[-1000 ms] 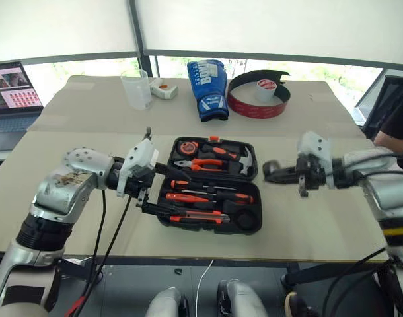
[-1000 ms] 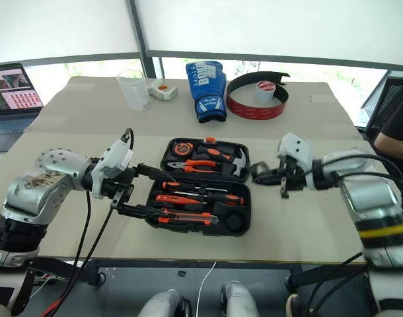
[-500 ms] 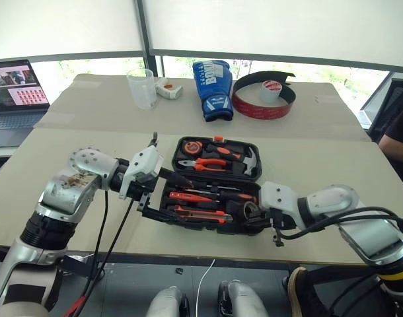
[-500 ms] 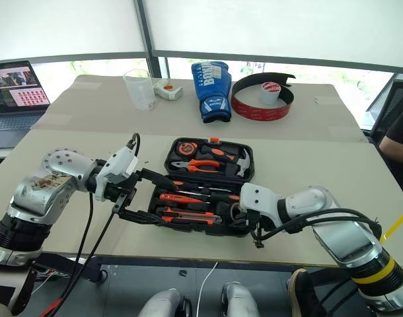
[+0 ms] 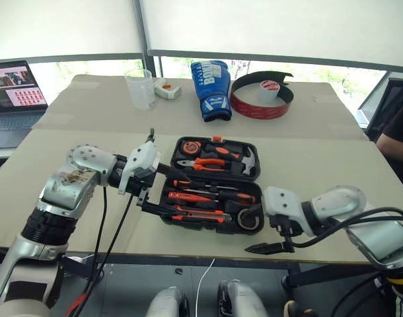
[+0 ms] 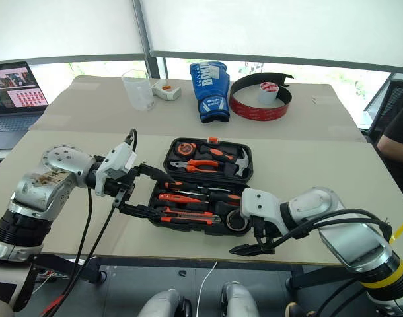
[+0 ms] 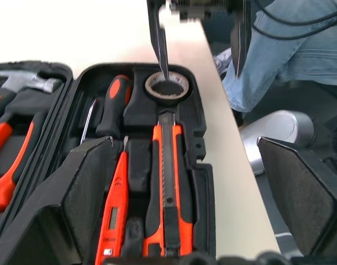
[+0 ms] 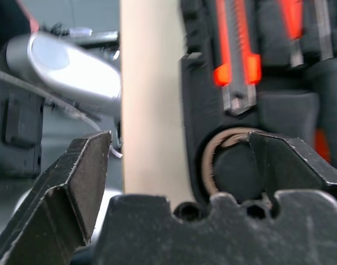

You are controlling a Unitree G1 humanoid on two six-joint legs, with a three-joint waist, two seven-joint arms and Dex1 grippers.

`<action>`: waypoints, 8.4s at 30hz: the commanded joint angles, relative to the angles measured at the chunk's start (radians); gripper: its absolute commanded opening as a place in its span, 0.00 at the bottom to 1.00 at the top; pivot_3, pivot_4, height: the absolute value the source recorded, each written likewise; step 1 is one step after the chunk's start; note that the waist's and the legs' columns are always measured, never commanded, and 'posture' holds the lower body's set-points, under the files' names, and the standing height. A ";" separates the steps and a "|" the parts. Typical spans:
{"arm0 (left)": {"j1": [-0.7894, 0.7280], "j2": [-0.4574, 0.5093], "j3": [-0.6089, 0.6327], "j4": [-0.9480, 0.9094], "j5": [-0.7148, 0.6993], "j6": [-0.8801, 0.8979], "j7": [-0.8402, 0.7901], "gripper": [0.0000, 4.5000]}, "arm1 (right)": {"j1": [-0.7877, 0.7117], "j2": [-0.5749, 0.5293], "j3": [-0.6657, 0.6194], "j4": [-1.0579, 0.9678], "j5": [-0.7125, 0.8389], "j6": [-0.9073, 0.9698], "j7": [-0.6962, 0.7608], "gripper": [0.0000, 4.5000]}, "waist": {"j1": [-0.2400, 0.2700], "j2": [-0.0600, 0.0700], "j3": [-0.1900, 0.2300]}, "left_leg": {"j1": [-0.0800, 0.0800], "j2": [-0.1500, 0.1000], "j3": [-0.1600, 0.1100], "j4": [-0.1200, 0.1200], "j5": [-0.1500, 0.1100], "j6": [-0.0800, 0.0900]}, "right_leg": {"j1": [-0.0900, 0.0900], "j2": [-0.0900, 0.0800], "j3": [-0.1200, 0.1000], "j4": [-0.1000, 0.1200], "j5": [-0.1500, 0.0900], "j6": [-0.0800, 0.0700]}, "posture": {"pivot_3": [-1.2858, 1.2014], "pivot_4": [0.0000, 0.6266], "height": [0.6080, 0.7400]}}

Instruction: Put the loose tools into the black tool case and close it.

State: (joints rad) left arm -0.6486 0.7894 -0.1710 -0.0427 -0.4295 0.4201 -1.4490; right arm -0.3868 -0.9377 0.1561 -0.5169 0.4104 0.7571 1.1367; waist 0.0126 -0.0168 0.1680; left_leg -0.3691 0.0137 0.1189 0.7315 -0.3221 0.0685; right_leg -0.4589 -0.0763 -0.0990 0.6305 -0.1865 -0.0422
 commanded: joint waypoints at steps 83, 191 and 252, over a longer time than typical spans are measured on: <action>-0.187 -0.265 0.149 0.566 0.112 0.463 0.496 0.01 | -0.294 0.319 -0.167 0.643 -0.075 0.292 -0.493 0.14 | -0.018 -0.002 -0.001 | 0.002 -0.001 0.004 -0.003 0.003 -0.003 | 0.001 -0.002 -0.002 0.002 0.007 -0.007 | 0.52 0.24 0.90; 0.413 0.152 0.414 0.132 0.005 0.002 0.432 0.63 | 0.821 -0.002 -0.540 -0.183 0.128 -0.422 -0.123 0.51 | 0.027 -0.003 -0.005 | 0.015 0.004 0.018 -0.022 -0.002 -0.009 | 0.001 -0.001 0.004 -0.002 -0.004 -0.005 | 0.52 0.24 0.90; -0.163 -0.297 -0.245 0.457 0.365 -0.404 -0.040 0.01 | 0.317 0.196 -0.094 0.128 -0.159 -0.350 -0.301 0.00 | -0.002 -0.006 -0.006 | 0.000 0.000 0.021 -0.002 0.001 0.012 | 0.003 -0.014 -0.005 0.000 -0.001 0.008 | 0.52 0.24 0.90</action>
State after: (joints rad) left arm -0.8576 0.4900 -0.3670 0.4049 -0.1099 0.0005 -1.4719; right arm -0.0502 -0.7579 0.0386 -0.4050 0.2826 0.4464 0.8588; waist 0.0110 -0.0226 0.1621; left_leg -0.3686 0.0139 0.1404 0.7294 -0.3208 0.0803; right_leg -0.4560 -0.0906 -0.1035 0.6307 -0.1873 -0.0343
